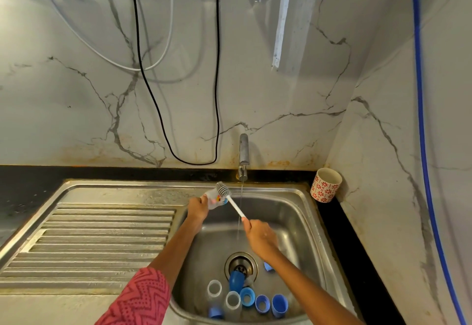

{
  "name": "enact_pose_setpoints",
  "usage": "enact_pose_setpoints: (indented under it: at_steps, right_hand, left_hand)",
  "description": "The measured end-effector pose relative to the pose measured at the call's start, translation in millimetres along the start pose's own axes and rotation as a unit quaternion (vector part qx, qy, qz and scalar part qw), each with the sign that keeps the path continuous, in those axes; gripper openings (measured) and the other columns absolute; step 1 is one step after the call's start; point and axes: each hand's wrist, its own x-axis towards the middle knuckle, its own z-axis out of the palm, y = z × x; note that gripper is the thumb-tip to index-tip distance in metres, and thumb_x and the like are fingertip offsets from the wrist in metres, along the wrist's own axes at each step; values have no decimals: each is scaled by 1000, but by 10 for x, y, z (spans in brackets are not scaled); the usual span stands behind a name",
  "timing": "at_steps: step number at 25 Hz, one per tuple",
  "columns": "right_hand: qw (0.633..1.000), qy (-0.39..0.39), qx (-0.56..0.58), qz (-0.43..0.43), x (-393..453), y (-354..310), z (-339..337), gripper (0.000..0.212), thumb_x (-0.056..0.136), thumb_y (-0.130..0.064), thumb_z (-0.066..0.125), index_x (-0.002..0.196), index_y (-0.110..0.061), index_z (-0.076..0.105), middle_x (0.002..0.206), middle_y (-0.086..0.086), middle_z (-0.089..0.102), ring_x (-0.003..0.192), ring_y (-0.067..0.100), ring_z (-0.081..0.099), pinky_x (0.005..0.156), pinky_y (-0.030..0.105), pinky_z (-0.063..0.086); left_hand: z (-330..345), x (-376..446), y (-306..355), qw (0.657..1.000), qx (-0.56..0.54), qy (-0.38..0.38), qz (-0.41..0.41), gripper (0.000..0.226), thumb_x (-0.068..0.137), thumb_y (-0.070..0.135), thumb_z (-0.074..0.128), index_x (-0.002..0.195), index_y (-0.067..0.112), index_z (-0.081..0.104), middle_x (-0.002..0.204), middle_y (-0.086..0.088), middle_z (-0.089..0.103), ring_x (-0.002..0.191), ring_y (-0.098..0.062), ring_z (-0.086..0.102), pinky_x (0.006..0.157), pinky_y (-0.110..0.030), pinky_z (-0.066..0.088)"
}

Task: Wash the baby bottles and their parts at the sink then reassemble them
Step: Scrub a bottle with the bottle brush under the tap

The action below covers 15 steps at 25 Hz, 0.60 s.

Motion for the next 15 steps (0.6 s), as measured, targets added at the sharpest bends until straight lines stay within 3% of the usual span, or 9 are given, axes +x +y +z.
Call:
enact_pose_setpoints:
  at_steps: [3,5,8,13,15]
  right_hand:
    - [999,-8,-29,-39,-40,-70,1,55,101,-48,24,99,-11,65,66,-5,48,71,17,50,50,23,33]
    - [999,-9,-26,-29,-12,-100,-8,53,101,-49,24,97,-14,64,73,-1,55,74,19,53,58,27,40]
    - [999,-9,18,35,176,-52,-184,54,101,-45,26,104,-8,65,99,11,66,89,27,61,69,30,42]
    - [999,-34,-38,-14,175,73,-277,48,100,-48,27,79,-16,56,86,8,59,77,23,54,66,30,40]
    - [998,-30,-43,20,219,178,-281,51,101,-46,26,85,-13,61,88,10,62,83,26,59,69,31,42]
  left_hand:
    - [-25,-43,-23,998,52,-2,36,34,98,23,45,103,-8,59,103,-21,63,98,-33,60,82,-41,50]
    - [-41,-164,34,991,108,-8,81,33,99,20,43,103,-7,61,97,-20,63,93,-30,60,74,-35,46]
    - [-52,-211,12,971,180,-4,156,32,100,17,41,116,-5,56,108,-22,62,100,-30,60,77,-27,44]
    - [-123,-222,35,950,219,-8,220,30,99,16,42,122,-2,49,111,-18,59,94,-20,56,77,-24,44]
    - [-81,-247,35,948,207,14,240,31,100,16,41,122,-4,50,112,-19,59,100,-25,58,78,-25,44]
